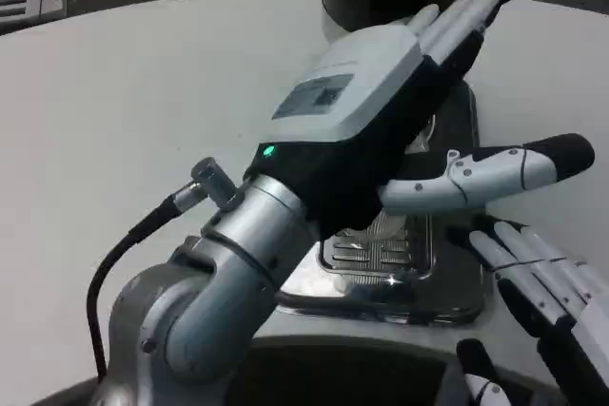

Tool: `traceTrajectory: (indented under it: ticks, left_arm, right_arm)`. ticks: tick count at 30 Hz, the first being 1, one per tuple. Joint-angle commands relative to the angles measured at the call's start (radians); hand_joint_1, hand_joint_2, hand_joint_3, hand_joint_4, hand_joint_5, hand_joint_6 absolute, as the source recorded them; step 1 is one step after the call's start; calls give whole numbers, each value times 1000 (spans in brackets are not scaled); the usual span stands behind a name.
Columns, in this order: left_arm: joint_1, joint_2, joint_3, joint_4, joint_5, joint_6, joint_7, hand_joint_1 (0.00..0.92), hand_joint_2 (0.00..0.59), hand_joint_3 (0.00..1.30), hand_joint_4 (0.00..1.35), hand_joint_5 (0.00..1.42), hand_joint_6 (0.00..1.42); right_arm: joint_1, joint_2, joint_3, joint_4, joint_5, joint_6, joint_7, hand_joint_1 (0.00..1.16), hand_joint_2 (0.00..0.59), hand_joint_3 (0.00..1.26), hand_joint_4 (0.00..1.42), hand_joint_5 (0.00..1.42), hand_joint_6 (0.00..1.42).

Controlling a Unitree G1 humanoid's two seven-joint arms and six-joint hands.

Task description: Grasp the cup under the faucet to collect the drink, then remove the cup.

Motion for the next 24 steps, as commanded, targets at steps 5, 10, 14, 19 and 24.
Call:
traceTrajectory:
  ticks: [5, 10, 14, 19, 24]
  left_arm:
    - [-14, 10, -23, 3, 13, -24, -27, 0, 129, 0, 0, 0, 0]
    - [-8, 13, -25, -3, 14, -25, -29, 0, 129, 0, 0, 0, 0]
    - [-7, 14, -23, -5, 13, -25, -27, 0, 129, 0, 0, 0, 0]
    - [-6, 13, -21, -8, 15, -25, -24, 0, 129, 0, 0, 0, 0]
    - [-2, 13, -19, -15, 19, -24, -22, 0, 130, 0, 0, 0, 0]
  right_arm:
    - [-38, 24, 18, 19, 106, 68, 63, 371, 461, 86, 64, 84, 196]
    - [-84, 44, 35, 34, 154, 127, 100, 397, 405, 68, 53, 75, 196]
    - [-119, 52, 46, 52, 172, 165, 110, 423, 362, 55, 52, 73, 182]
    - [-182, 58, 57, 93, 188, 211, 113, 452, 328, 26, 42, 63, 165]
    - [-231, 65, 69, 118, 199, 240, 110, 470, 306, 14, 35, 55, 162]
